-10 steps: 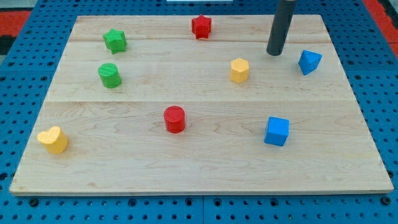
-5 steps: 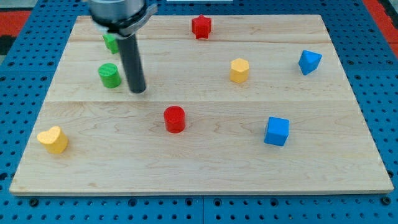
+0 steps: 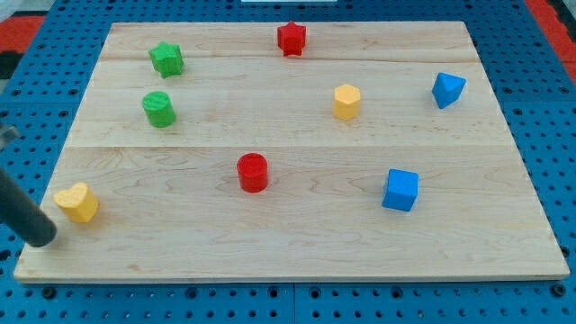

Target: Slide the yellow heart near the center of the board

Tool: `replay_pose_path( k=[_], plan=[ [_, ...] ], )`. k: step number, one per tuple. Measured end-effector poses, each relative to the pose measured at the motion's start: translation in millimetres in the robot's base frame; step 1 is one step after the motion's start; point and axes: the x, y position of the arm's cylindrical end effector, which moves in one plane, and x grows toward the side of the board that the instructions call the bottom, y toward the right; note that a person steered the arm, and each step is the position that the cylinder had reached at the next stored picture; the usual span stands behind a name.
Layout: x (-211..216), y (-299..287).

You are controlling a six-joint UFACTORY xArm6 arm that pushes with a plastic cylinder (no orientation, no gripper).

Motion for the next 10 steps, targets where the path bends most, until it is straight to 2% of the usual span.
replay_pose_path(
  k=[1, 2, 3, 4, 6, 10],
  plan=[
    [-19, 28],
    [-52, 31],
    [-59, -3],
    [-64, -6],
    [-117, 56],
    [-136, 146]
  ],
)
